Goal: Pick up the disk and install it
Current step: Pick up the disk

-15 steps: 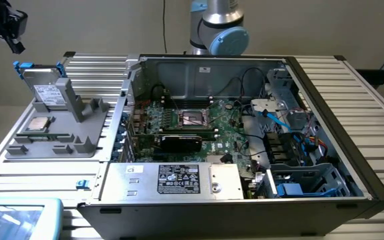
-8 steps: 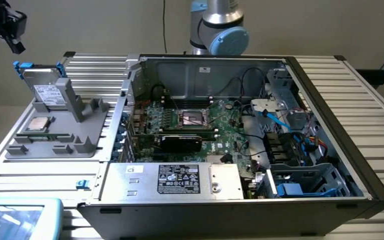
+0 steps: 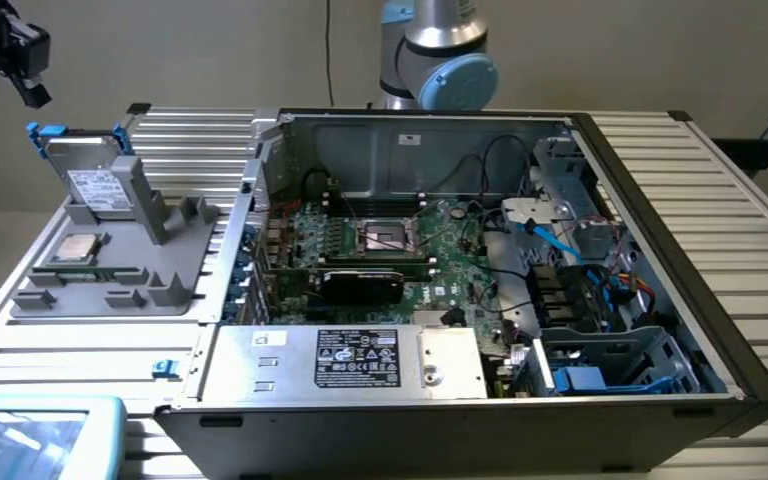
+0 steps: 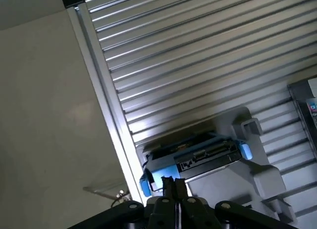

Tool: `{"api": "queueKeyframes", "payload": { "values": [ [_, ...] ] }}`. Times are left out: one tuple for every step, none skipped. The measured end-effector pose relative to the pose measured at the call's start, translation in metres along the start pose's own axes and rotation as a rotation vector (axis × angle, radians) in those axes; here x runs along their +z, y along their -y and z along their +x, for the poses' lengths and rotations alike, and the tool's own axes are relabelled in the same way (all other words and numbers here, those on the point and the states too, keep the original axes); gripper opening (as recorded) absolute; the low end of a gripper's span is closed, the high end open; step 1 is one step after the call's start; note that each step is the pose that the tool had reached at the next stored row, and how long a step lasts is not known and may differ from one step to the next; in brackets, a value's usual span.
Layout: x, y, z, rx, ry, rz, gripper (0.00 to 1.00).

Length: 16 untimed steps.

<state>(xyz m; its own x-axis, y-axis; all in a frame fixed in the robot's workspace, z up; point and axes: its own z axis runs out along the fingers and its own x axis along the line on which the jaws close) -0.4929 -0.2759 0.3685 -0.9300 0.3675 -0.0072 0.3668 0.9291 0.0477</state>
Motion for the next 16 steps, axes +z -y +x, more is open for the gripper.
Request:
{"api": "queueKeyframes", "payload": {
  "values": [
    [0.0000, 0.0000, 0.0000, 0.016, 0.0007, 0.0002, 0.11],
    [0.0000, 0.0000, 0.0000, 0.032, 0.0015, 0.0003, 0.11],
    [0.0000, 0.0000, 0.0000, 0.048, 0.0023, 0.0004, 0.11],
    [0.0000, 0.0000, 0.0000, 0.065, 0.0032, 0.0005, 0.11],
    [0.0000, 0.0000, 0.0000, 0.081, 0.0039, 0.0006, 0.11],
    [0.0000, 0.0000, 0.0000, 0.098, 0.0046, 0.0008, 0.11],
    [0.0000, 0.0000, 0.0000, 0.115, 0.0055, 0.0009, 0.11],
    [0.0001, 0.0000, 0.0000, 0.134, 0.0064, 0.0010, 0.11],
    [0.0002, 0.0000, 0.0000, 0.146, 0.0069, 0.0011, 0.11],
    [0.0002, 0.0000, 0.0000, 0.150, 0.0071, 0.0010, 0.11],
    [0.0003, 0.0000, 0.0000, 0.151, 0.0072, 0.0010, 0.11],
    [0.0003, 0.0001, 0.0000, 0.151, 0.0073, 0.0010, 0.11],
    [0.0003, 0.0001, -0.0001, 0.155, 0.0075, 0.0012, 0.11],
    [0.0003, 0.0001, -0.0001, 0.165, 0.0082, 0.0013, 0.11],
    [0.0003, 0.0001, -0.0002, 0.179, 0.0089, 0.0014, 0.11],
    [0.0003, 0.0001, -0.0002, 0.194, 0.0096, 0.0016, 0.11]
  ]
}}
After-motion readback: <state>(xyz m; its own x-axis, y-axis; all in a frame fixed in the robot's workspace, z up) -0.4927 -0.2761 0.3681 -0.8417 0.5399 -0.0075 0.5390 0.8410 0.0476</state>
